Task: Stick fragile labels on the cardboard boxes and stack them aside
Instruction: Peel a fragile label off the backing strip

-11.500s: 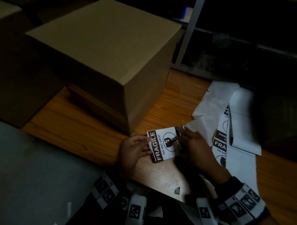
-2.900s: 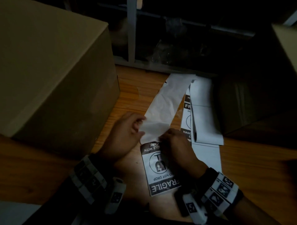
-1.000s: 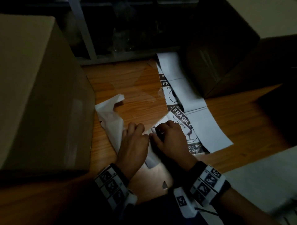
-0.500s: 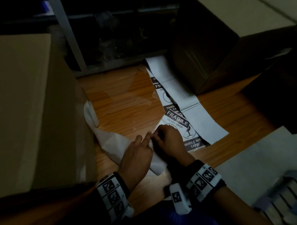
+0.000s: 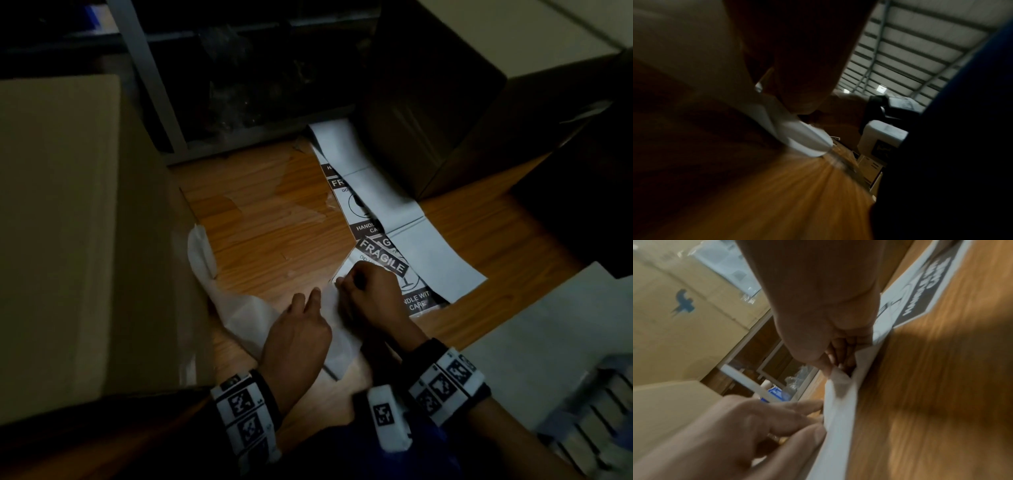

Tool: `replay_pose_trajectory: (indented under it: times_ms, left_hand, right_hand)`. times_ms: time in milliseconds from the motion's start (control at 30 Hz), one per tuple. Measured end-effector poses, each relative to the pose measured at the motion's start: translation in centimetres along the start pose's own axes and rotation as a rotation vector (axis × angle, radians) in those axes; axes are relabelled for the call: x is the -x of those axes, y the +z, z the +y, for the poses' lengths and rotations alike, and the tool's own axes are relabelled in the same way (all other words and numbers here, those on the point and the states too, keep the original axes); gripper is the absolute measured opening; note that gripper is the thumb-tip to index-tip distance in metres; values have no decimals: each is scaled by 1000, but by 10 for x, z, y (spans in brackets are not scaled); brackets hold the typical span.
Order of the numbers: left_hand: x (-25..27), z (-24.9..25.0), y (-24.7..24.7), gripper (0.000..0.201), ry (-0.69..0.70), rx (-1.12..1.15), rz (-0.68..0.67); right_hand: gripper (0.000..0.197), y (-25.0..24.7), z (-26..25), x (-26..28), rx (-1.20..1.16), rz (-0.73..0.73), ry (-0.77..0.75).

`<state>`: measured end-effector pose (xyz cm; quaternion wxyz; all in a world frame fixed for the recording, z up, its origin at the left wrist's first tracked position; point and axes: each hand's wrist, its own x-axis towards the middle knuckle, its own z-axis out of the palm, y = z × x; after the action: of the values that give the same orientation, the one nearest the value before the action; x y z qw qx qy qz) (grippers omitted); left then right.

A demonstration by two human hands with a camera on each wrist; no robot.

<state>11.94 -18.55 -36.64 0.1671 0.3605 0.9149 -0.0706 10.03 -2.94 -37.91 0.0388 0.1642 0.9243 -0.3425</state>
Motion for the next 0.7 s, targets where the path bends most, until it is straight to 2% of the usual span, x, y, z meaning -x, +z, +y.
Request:
replay_pose_trajectory:
  times_ms: [133,233,300,367,433,467,533,600,700]
  left_hand:
    - [12,2,-9,31,-7,99,-90]
    - [15,-3,-13,22,-49,210,-72]
    - [15,-11,-21,23,-108,313,29]
    - [9,-20,-28,22,-101,316,211]
    - [-3,-25,-29,22,-73,353,369]
    - [-8,-25,-25,31,-60,398,377]
    - [-15,-20,-10,54,-37,413,216]
    - [-14,-13,5,64,-36,310,79]
    - [-9,-8,18,66,-58,204,90]
  right_hand:
    - [24,0,-4,-2,-4,-50,-85]
    - [18,-1,-3,-3,-21,-55,-141]
    - [21,-2,-4,-2,-39,-70,-165]
    - [32,-2,-3,-3,-46,-77,-203]
    - [23,-1,-3,-3,-23,-74,-270]
    - [18,0,-3,-2,4,-85,-293]
    - [28,1,-3,0,82,-108,-301]
    - [31,3,-3,5,192,-101,-270]
    - [22,4,-1,9,275,-50,-185]
